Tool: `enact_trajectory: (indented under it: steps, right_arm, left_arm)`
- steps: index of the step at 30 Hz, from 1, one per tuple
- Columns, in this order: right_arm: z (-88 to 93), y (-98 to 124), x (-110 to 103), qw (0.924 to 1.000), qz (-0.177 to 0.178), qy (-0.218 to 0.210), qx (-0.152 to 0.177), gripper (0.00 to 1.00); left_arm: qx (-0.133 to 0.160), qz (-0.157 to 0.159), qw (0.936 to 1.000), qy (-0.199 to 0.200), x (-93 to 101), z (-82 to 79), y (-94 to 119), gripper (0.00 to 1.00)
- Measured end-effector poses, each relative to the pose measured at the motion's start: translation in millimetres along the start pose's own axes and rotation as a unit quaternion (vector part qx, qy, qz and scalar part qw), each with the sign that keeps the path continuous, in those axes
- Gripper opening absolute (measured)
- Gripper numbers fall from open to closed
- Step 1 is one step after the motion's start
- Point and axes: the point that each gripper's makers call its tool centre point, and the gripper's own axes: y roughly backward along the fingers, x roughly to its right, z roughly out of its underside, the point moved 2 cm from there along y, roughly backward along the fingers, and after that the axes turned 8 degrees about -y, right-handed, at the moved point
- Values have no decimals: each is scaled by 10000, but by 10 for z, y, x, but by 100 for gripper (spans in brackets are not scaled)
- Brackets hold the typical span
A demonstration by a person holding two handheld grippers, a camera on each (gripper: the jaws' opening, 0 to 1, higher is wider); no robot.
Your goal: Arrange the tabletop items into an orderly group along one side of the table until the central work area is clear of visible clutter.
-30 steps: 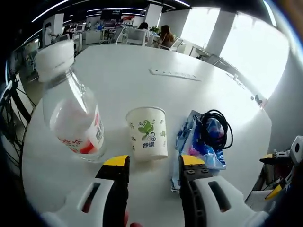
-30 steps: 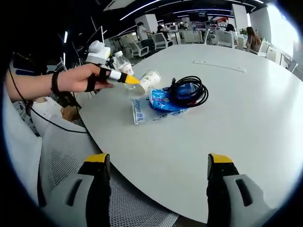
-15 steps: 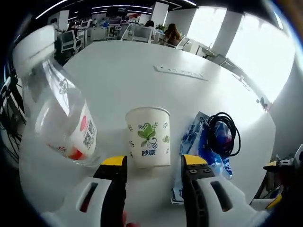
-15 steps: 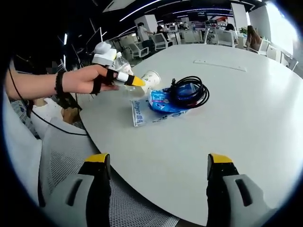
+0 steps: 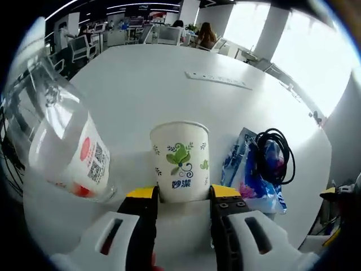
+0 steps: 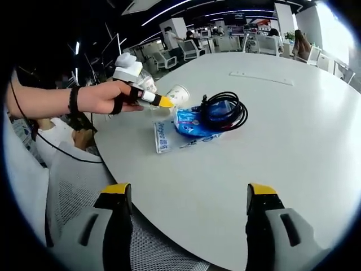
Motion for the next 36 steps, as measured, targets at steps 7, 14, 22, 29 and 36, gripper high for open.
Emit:
enact_trajectory:
  steps: [7,14,22,29,36]
  right_arm:
    - [-75,-37,4,10000,-34,46,30,83]
    - [-119,-74,-6,9999,-66,102,42,83]
    - [-158,-107,-27,9998,-127,161,28,83]
    - [-212,-146,-57,9995,-197,223,44,82]
    - [-223,-196,-84,9993,-300,199,51,82]
  left_arm:
    - [25,34,10000,-57,15,26,24,35]
    - [71,112,9997,-213,33,37,68,34]
    - [99,140,9996,-232,10,140,198,34]
    - [134,223,9989,-393,49,256,363,34]
    - [200,253,9987,-403,70,330,519,34]
